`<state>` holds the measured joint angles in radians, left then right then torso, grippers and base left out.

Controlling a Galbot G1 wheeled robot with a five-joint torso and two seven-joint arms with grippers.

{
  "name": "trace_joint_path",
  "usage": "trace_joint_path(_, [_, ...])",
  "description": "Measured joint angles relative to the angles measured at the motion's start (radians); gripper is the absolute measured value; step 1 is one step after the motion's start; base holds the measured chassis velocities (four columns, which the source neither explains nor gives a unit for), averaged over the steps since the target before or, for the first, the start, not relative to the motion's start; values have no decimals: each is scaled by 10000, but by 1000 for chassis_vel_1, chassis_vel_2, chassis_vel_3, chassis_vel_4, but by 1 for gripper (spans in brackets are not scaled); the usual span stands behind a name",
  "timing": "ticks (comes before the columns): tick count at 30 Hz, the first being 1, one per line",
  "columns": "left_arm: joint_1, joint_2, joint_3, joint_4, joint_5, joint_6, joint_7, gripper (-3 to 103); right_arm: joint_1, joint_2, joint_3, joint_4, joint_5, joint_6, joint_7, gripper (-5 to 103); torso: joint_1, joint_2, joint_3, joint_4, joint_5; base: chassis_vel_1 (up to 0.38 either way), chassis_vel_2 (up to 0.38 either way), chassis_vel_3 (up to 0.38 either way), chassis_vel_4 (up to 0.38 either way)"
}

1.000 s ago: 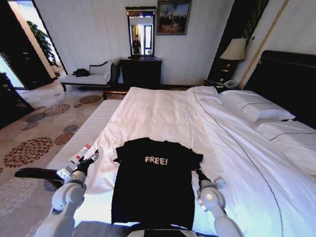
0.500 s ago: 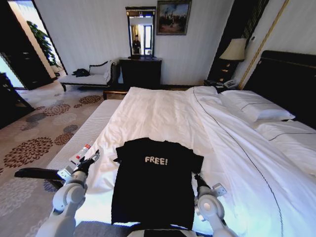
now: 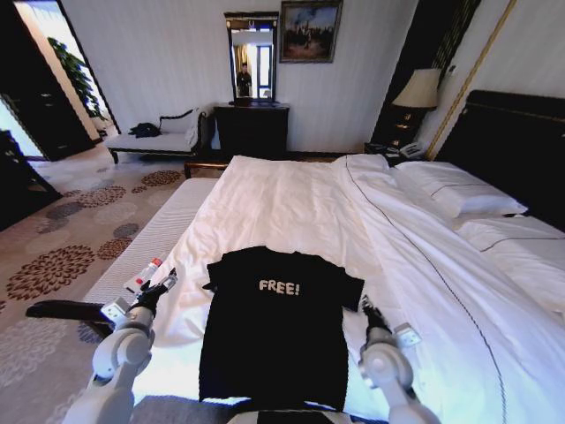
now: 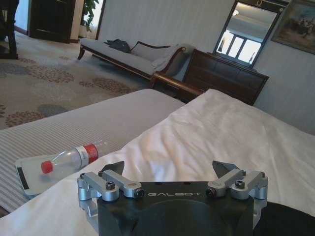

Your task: Fold the clothes on the bed.

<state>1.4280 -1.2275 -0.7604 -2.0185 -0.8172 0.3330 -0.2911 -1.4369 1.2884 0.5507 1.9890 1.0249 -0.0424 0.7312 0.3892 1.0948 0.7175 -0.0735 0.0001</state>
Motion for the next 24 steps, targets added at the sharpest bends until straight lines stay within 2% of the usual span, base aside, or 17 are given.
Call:
trace_joint_path(1, [-16, -5, 35, 3, 13, 0, -1, 100, 245, -134, -8, -319, 273, -55, -188, 74, 0, 1, 1, 0, 0, 0, 0, 0, 0])
trace_joint_path(2, [-16, -5, 35, 3, 13, 0, -1, 100, 245, -134, -8, -319, 273, -55, -188, 74, 0, 1, 1, 0, 0, 0, 0, 0, 0])
trace_joint_path(5, [-34, -7, 80, 2, 30, 4, -15, 100, 961, -475, -195, -1331, 1027, -120, -1182, 90, 1, -1, 1, 1, 2, 0, 0, 0, 0])
trace_joint_path(6, [-29, 9, 76, 0, 30, 6, -17, 100, 1214, -550, -298, -1709, 1091, -28, -1635, 95, 2, -2, 1, 1, 1, 0, 0, 0, 0])
trace_joint_path(7, [-29, 9, 76, 0, 30, 6, -17, 100, 1214, -550, -298, -1709, 1091, -28, -1635, 95, 2, -2, 1, 1, 1, 0, 0, 0, 0])
trace_joint_path(10, [25, 79, -28, 0, 25, 8, -21, 100, 1836, -648, -647, -2781, 704, 295, -2490, 101, 2, -2, 1, 3, 2, 0, 0, 0, 0])
trace_joint_path(12, [38, 97, -65, 0, 12, 8, -22, 100, 1969, -651, -740, -3003, 591, 339, -2593, 99, 2, -2, 1, 3, 1, 0, 0, 0, 0])
trace_joint_path(15, [62, 114, -135, 9, -11, 6, -22, 100, 2160, -618, -860, -3218, 464, 373, -2661, 85, 2, -1, 1, 1, 0, 0, 0, 0, 0])
trace_joint_path(17, [69, 112, -136, 18, -11, 4, -22, 100, 2183, -605, -871, -3256, 442, 386, -2662, 85, 2, -2, 1, 2, 0, 0, 0, 0, 0])
trace_joint_path(22, [72, 61, -33, 29, 56, -10, -21, 100, 2158, -589, -822, -3427, 400, 507, -2580, 57, 2, -1, 0, 1, -1, 0, 0, 0, 0])
trace_joint_path(24, [72, 56, -7, 29, 79, -16, -20, 100, 2147, -592, -800, -3456, 395, 534, -2540, 57, 2, -1, 0, -1, -1, 0, 0, 0, 0])
